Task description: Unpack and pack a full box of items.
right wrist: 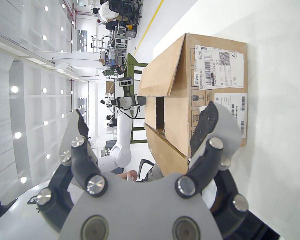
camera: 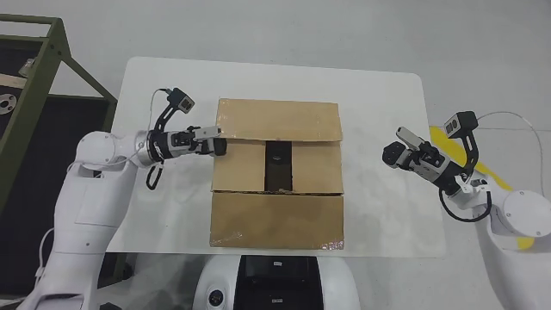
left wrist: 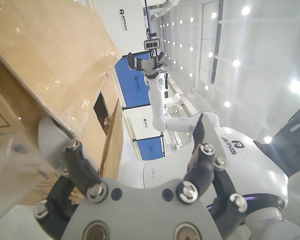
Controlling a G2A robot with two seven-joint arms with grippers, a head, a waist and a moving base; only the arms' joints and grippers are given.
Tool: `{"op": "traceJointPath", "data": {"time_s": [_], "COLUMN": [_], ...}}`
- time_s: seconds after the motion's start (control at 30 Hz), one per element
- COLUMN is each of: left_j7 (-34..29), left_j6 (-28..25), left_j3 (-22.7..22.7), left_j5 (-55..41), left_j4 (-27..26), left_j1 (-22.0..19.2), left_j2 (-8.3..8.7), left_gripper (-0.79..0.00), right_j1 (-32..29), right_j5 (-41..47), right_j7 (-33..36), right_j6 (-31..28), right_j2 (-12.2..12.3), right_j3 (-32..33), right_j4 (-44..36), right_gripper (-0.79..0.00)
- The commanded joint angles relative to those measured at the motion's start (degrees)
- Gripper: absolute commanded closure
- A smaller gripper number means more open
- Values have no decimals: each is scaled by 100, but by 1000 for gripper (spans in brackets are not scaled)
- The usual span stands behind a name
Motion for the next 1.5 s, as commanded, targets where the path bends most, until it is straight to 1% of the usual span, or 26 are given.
{"op": "traceJointPath", "data": {"time_s": [0.0, 0.2, 0.47, 0.87, 1.03, 1.33, 1.47], "left_j7": [32, 167, 423, 756, 1002, 1512, 1731], "left_j6": [-29, -170, -187, -162, -208, -324, -457], "left_j3": [21, 37, 170, 328, 419, 790, 941], "left_j5": [-81, -261, -351, -543, -429, -357, -61], "left_j4": [-2, -57, -78, 83, 224, 654, 845], "left_j1": [-35, -164, -452, -884, -1133, -1607, -1825], "left_j2": [-2, -3, -16, -43, -59, -146, -175], "left_gripper": [-785, -785, -785, -785, -785, -785, -785], "right_j1": [0, 0, 0, 0, 0, 0, 0], "right_j5": [0, 0, 0, 0, 0, 0, 0], "right_j7": [0, 0, 0, 0, 0, 0, 0], "right_j6": [0, 0, 0, 0, 0, 0, 0], "right_j2": [0, 0, 0, 0, 0, 0, 0], "right_j3": [0, 0, 0, 0, 0, 0, 0], "right_j4": [0, 0, 0, 0, 0, 0, 0], "right_gripper": [-785, -785, -785, -785, -785, -785, -785]}}
